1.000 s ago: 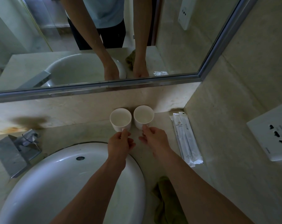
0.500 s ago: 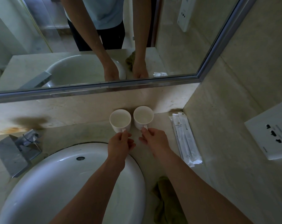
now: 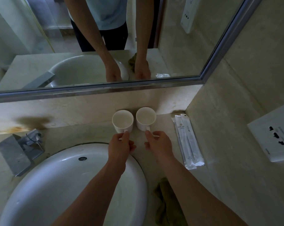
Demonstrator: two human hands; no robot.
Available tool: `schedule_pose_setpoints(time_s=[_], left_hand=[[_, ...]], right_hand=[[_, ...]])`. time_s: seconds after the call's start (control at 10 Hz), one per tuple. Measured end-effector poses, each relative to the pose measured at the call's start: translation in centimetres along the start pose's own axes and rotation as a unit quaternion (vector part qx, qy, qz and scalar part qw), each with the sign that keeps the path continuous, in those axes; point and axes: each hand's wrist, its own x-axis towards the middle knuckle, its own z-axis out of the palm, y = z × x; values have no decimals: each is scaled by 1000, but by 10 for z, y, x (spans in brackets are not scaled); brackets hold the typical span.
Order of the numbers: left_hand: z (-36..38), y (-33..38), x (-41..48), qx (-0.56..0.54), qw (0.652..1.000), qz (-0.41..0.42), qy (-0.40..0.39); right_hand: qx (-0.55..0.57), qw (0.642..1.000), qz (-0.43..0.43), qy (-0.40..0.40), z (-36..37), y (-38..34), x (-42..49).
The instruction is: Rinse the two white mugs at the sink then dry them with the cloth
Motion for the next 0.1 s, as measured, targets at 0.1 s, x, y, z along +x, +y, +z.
schedule_pose_setpoints(time_s=[0.1], left_hand=[[-13,6,-11,28,999,0,22]], right_hand=[[-92,994,-45,42,-7,3,-15]])
